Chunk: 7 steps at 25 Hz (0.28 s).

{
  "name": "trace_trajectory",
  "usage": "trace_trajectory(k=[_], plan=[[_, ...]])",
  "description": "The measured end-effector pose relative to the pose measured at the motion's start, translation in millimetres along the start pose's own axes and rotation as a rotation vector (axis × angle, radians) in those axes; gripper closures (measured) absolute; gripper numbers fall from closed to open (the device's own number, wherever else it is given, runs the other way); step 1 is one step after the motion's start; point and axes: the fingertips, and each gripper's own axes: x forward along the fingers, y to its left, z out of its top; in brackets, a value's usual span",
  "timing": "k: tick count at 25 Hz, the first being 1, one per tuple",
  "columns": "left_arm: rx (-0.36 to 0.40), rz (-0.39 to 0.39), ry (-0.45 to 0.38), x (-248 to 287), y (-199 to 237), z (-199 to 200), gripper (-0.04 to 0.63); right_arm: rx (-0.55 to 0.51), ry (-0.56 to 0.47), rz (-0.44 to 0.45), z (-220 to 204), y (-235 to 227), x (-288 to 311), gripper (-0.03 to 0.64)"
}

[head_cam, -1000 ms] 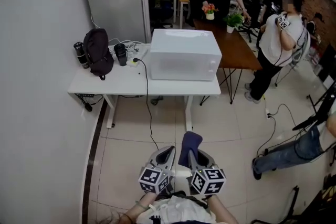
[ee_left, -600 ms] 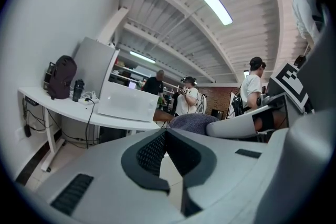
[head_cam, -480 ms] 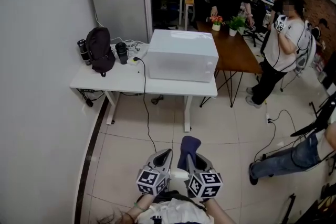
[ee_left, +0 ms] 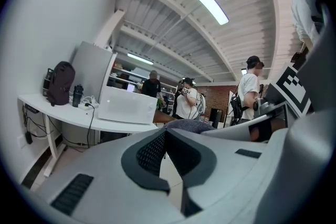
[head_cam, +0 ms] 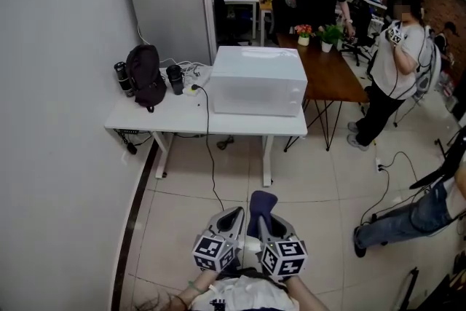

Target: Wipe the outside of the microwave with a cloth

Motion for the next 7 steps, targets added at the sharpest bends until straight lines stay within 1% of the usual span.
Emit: trace_trajectory(k=[7], plan=[[0.002, -0.001, -0.016, -1.2, 3.2, 7.9, 0.609, -0.011, -0.014, -0.006, 6.8, 2.9, 0.4, 0.548]])
